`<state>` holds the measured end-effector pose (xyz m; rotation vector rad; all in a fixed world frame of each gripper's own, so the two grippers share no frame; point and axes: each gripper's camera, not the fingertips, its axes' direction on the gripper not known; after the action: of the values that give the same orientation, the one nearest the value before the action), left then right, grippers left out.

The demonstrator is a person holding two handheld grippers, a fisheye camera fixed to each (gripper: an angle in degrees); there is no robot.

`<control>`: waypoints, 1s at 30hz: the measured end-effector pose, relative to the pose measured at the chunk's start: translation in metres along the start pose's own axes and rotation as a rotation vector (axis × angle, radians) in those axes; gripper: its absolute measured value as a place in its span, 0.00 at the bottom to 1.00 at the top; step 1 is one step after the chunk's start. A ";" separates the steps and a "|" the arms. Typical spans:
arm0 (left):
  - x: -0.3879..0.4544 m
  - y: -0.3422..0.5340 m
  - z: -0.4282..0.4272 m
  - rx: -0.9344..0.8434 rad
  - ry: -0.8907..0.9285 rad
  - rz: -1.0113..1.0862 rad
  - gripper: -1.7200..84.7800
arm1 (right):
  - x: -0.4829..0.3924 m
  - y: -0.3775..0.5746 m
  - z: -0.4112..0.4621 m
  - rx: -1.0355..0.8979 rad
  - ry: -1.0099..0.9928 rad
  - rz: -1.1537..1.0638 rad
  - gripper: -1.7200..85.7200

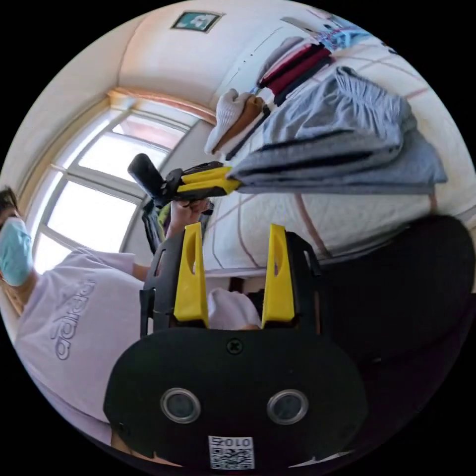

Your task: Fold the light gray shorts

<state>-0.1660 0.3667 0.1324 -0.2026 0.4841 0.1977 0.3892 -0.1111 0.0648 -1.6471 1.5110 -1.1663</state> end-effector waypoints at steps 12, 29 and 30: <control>-0.069 -0.007 -0.043 0.076 0.016 -0.010 0.09 | 0.075 -0.069 -0.051 0.200 -0.296 0.325 0.25; -0.410 0.149 -0.068 0.421 0.417 -1.064 0.20 | 0.047 -0.084 -0.125 0.275 -0.244 0.225 0.11; -0.419 0.149 -0.065 0.429 0.439 -1.079 0.20 | 0.044 -0.084 -0.129 0.276 -0.243 0.217 0.11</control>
<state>-0.5927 0.4356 0.2555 -0.0627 0.7743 -1.0178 0.3084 -0.1250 0.2023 -1.3496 1.2760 -0.9696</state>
